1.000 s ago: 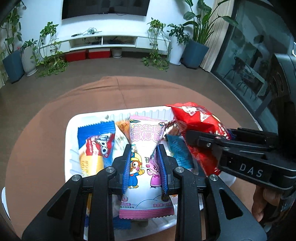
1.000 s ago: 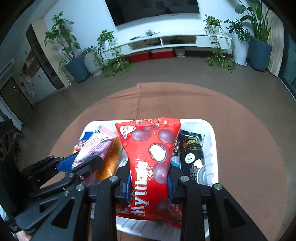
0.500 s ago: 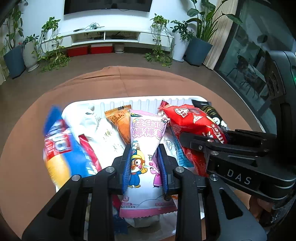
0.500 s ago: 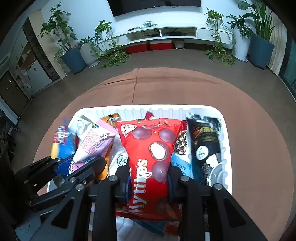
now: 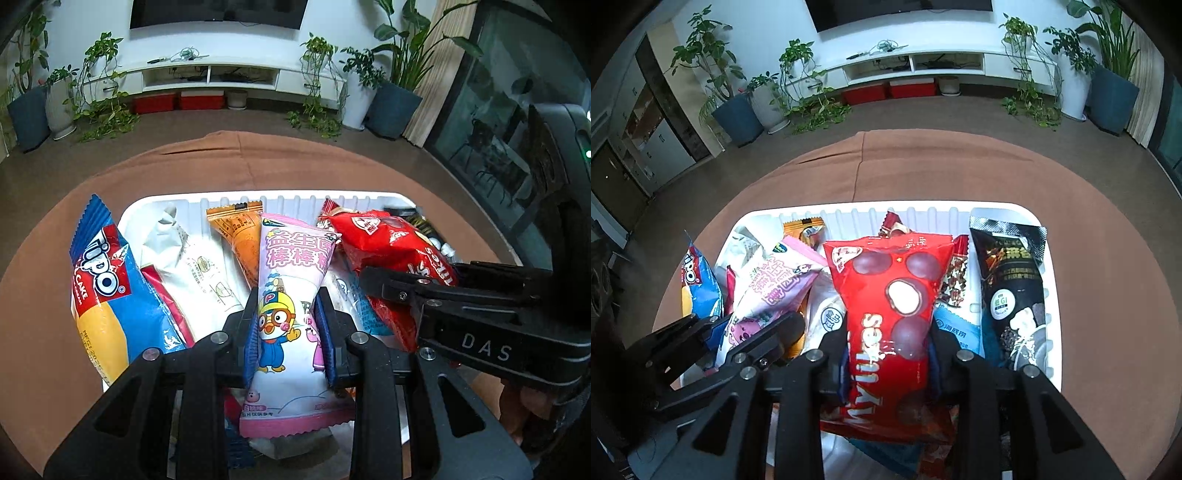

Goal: Organize snacks

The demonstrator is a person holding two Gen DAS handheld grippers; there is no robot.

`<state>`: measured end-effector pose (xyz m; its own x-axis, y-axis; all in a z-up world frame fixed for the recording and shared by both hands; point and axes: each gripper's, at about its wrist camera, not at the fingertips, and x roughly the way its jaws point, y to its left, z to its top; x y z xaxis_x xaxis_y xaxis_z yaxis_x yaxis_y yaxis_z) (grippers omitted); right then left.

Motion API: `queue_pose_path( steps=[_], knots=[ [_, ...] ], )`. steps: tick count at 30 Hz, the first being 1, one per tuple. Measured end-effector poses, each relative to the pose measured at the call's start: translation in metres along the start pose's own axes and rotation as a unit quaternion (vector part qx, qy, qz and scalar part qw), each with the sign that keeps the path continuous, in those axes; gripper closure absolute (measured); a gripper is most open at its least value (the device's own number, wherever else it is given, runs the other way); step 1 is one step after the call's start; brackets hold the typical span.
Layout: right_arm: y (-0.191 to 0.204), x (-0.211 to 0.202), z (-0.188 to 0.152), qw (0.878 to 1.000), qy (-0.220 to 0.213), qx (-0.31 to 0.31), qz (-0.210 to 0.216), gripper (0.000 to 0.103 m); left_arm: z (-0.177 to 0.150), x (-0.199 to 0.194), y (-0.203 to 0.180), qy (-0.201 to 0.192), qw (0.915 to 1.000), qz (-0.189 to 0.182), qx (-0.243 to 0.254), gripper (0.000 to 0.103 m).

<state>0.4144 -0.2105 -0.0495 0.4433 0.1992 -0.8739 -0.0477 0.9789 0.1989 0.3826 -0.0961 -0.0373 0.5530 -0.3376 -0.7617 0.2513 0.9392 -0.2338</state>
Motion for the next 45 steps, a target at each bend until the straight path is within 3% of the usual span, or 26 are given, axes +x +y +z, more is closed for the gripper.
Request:
queue_pose_path(
  steps=[4, 8, 9, 10, 19, 25, 31, 35, 37, 39, 41, 42, 45],
  knots=[
    [-0.010, -0.007, 0.000, 1.000, -0.004, 0.020, -0.008, 0.054, -0.003, -0.005, 0.004, -0.006, 1.0000, 0.001, -0.002, 0.070],
    [-0.016, -0.017, -0.003, 1.000, -0.013, 0.026, -0.003, 0.047, -0.005, -0.011, -0.002, -0.017, 0.9998, 0.001, 0.008, 0.041],
    [-0.014, -0.021, -0.003, 1.000, -0.017, 0.023, 0.002, 0.039, -0.004, -0.012, -0.006, -0.018, 0.9998, 0.002, 0.010, 0.034],
    [-0.012, -0.025, -0.003, 1.000, -0.022, 0.020, 0.001, 0.034, -0.004, -0.014, -0.008, -0.020, 0.9997, 0.003, 0.013, 0.032],
    [0.006, -0.060, -0.001, 0.998, -0.058, 0.003, 0.009, 0.034, -0.009, -0.050, -0.007, -0.051, 0.9986, -0.013, -0.002, 0.025],
    [0.011, -0.093, -0.016, 0.996, -0.089, 0.005, 0.027, 0.029, -0.020, -0.109, 0.003, -0.085, 0.9959, -0.019, -0.023, 0.002],
    [0.010, -0.140, -0.048, 0.987, -0.157, 0.003, 0.022, 0.018, -0.054, -0.191, 0.014, -0.146, 0.9886, 0.030, -0.021, 0.000],
    [0.014, -0.185, -0.089, 0.969, -0.245, -0.021, -0.003, 0.015, -0.094, -0.243, -0.010, -0.193, 0.9778, 0.078, 0.022, 0.000],
    [0.017, -0.211, -0.112, 0.953, -0.300, -0.030, -0.008, 0.003, -0.118, -0.263, -0.025, -0.211, 0.9682, 0.127, 0.041, 0.000],
    [0.022, -0.244, -0.138, 0.927, -0.372, -0.036, -0.017, 0.000, -0.139, -0.276, -0.042, -0.221, 0.9555, 0.192, 0.039, 0.000],
    [0.028, -0.265, -0.154, 0.911, -0.408, -0.048, -0.033, 0.000, -0.159, -0.290, -0.059, -0.231, 0.9338, 0.271, 0.032, 0.000],
    [0.032, -0.276, -0.163, 0.903, -0.425, -0.055, -0.045, 0.000, -0.165, -0.296, -0.065, -0.235, 0.9295, 0.283, 0.029, 0.000],
    [0.040, -0.299, -0.181, 0.893, -0.441, -0.067, -0.062, 0.000, -0.182, -0.311, -0.073, -0.219, 0.9440, 0.245, 0.020, 0.000]
  ],
)
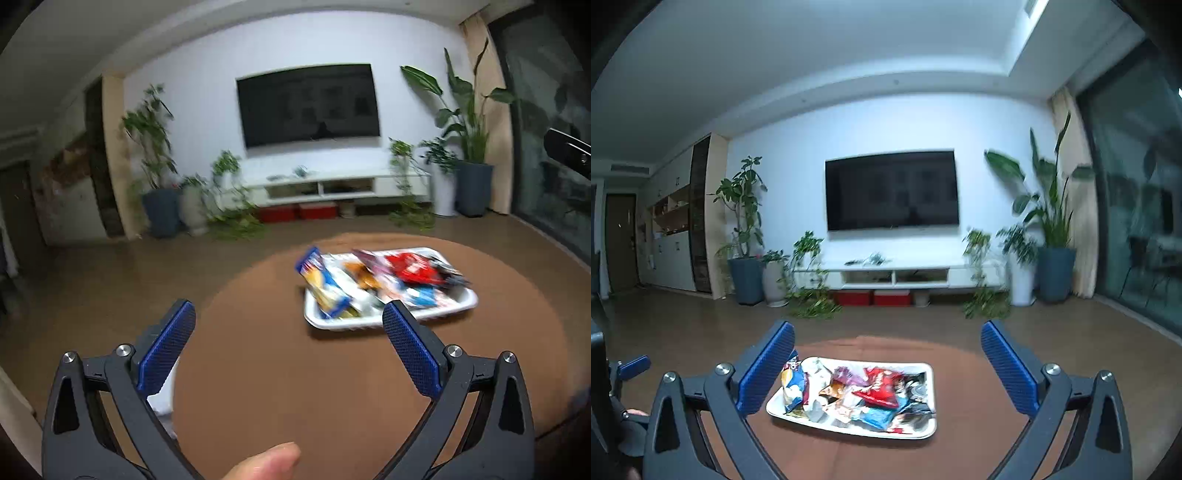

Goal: Organize snacks

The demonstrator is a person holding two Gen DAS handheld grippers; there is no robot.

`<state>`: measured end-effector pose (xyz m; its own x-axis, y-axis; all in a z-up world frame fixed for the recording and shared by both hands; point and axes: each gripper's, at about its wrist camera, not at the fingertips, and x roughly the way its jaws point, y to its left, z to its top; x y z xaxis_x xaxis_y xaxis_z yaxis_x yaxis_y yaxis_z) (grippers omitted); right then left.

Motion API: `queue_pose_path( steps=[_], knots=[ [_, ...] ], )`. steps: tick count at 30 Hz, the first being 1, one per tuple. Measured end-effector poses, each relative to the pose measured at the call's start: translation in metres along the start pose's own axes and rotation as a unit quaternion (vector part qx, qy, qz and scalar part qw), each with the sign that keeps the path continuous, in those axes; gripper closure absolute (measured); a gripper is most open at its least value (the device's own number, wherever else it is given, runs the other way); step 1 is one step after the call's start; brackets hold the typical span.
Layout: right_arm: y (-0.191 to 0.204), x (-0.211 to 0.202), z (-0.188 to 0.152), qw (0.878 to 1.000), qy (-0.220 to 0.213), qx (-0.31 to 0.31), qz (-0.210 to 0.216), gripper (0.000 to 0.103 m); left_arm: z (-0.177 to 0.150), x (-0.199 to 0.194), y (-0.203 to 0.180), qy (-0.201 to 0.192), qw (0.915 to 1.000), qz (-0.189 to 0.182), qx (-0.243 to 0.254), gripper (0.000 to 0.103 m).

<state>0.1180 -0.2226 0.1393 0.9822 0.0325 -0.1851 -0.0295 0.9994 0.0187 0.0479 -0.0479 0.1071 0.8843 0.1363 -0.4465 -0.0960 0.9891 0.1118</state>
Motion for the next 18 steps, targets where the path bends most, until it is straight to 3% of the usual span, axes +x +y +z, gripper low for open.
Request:
queue_pose_path(
  steps=[7, 18],
  knots=[
    [-0.001, -0.048, -0.004, 1.000, 0.010, 0.012, 0.001, 0.000, -0.022, -0.040, -0.007, 0.043, 0.9988, -0.024, -0.002, 0.000],
    [-0.006, -0.061, -0.056, 0.986, 0.161, 0.046, -0.015, 0.000, -0.052, -0.037, -0.012, 0.137, 0.9894, -0.042, -0.021, 0.000]
  ],
)
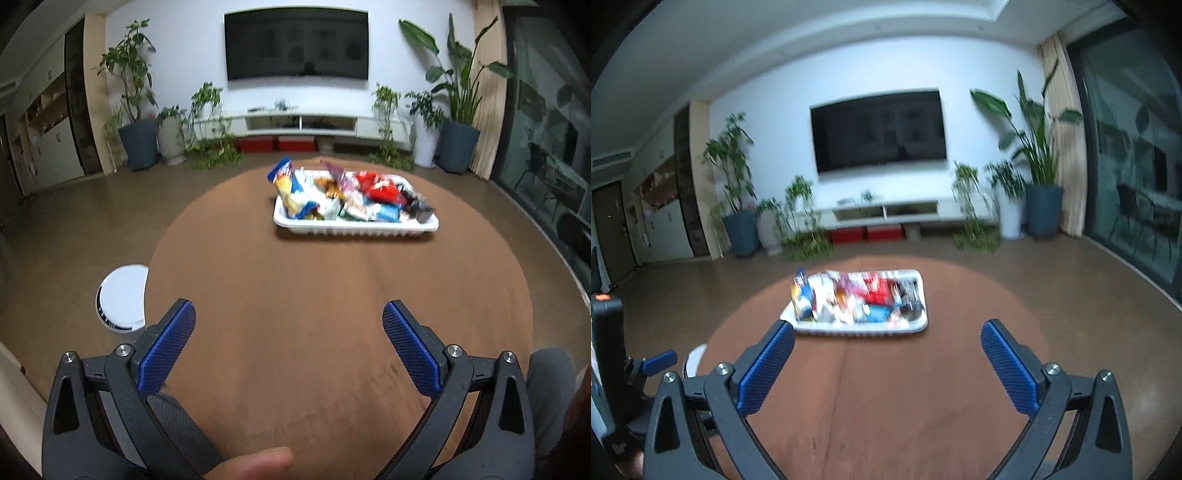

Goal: Organize snacks

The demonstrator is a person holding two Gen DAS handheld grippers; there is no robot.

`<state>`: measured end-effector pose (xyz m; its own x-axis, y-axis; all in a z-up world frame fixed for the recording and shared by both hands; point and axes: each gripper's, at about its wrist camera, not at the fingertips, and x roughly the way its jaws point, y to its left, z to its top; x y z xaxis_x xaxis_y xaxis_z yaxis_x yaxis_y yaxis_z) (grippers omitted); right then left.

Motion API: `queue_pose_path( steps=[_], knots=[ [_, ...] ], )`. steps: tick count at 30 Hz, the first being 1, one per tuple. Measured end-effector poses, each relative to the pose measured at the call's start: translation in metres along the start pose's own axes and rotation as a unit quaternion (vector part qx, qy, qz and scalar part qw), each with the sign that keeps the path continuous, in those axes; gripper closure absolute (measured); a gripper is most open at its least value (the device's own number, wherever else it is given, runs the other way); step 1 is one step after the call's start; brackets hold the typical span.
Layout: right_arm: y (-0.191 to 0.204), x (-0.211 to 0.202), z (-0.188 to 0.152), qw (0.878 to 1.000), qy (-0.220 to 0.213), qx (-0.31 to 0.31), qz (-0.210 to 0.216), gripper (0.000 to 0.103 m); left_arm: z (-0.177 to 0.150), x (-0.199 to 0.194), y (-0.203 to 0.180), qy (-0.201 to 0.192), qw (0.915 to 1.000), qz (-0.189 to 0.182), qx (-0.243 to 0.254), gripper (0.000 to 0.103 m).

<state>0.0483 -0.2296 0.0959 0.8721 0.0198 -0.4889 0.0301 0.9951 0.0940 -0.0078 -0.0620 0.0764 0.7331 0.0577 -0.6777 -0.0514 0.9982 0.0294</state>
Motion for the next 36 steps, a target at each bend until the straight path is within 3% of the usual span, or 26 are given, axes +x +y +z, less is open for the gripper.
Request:
queue_pose_path(
  steps=[3, 8, 36],
  knots=[
    [-0.003, 0.004, -0.015, 1.000, 0.021, 0.001, -0.023, 0.000, -0.005, 0.009, 0.000, 0.018, 0.9998, 0.003, -0.003, 0.000],
    [-0.008, 0.011, -0.030, 0.998, 0.050, 0.017, -0.026, 0.000, -0.010, 0.023, 0.001, 0.038, 0.9992, 0.002, -0.008, 0.000],
    [0.011, 0.023, -0.046, 0.995, 0.093, -0.012, -0.020, 0.000, -0.009, 0.047, 0.007, 0.062, 0.9981, 0.001, -0.006, 0.000]
  ],
)
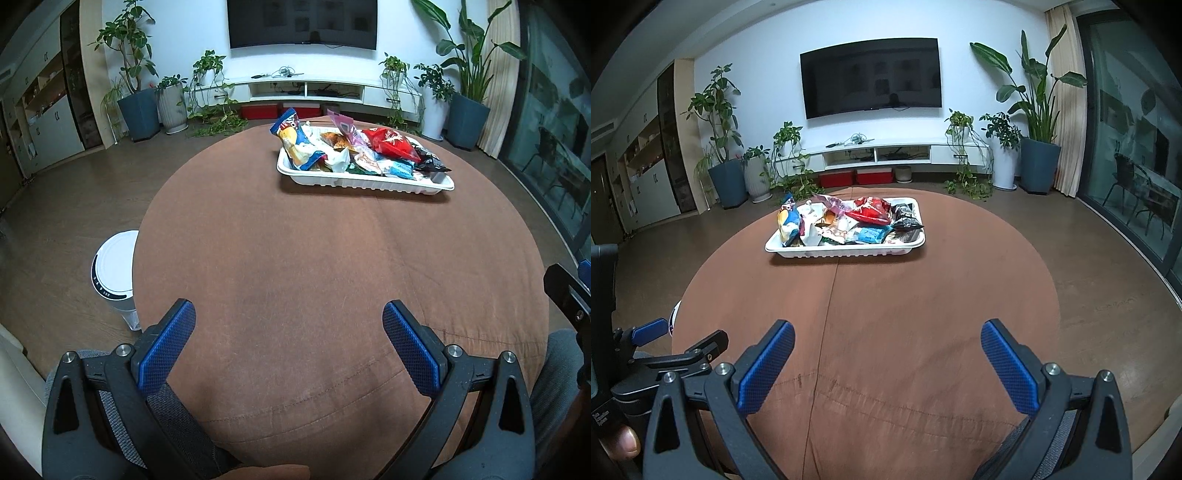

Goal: Organize snacks

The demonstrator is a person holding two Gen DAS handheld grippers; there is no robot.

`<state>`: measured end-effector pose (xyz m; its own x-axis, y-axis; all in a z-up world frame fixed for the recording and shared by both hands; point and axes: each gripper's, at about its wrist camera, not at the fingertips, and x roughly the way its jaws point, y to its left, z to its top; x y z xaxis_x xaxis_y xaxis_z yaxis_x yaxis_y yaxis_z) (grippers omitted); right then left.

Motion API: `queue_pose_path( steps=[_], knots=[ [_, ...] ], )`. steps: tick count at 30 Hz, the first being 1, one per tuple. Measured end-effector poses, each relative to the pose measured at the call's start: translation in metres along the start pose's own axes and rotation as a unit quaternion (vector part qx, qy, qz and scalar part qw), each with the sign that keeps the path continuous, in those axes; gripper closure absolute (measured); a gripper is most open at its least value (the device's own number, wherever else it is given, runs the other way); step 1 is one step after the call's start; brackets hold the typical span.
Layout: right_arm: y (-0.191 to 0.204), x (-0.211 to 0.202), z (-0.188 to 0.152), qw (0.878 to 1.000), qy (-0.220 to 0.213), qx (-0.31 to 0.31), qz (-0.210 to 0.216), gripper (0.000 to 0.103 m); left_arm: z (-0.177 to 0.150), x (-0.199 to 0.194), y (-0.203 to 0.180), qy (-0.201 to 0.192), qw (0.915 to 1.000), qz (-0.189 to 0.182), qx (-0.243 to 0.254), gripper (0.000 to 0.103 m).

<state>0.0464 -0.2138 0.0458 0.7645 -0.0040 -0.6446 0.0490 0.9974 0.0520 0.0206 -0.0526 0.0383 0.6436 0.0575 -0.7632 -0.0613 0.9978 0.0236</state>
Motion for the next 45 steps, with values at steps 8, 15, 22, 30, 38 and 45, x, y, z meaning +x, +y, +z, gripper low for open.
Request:
queue_pose_path(
  steps=[8, 15, 22, 30, 38, 45],
  knots=[
    [0.001, 0.003, -0.001, 1.000, 0.010, -0.002, 0.002, 0.000, 0.000, 0.002, 0.001, 0.001, 1.0000, 0.000, 0.000, 0.000],
    [0.003, 0.005, -0.002, 1.000, 0.018, -0.003, 0.003, 0.000, -0.001, 0.005, 0.001, -0.001, 1.0000, 0.001, -0.002, 0.000],
    [0.003, 0.011, -0.004, 0.999, 0.033, 0.003, 0.005, 0.000, -0.001, 0.005, 0.001, -0.003, 1.0000, 0.002, -0.004, 0.000],
    [0.005, 0.015, -0.006, 0.999, 0.043, 0.004, 0.006, 0.000, -0.002, 0.005, 0.000, -0.003, 1.0000, 0.002, -0.004, 0.000],
    [0.005, 0.018, -0.008, 0.999, 0.050, 0.005, 0.006, 0.000, -0.002, 0.005, 0.000, -0.004, 1.0000, 0.002, -0.004, 0.000],
    [0.006, 0.019, -0.012, 0.998, 0.055, 0.006, 0.006, 0.000, -0.002, 0.006, 0.000, -0.003, 1.0000, 0.003, -0.004, 0.000]
  ],
)
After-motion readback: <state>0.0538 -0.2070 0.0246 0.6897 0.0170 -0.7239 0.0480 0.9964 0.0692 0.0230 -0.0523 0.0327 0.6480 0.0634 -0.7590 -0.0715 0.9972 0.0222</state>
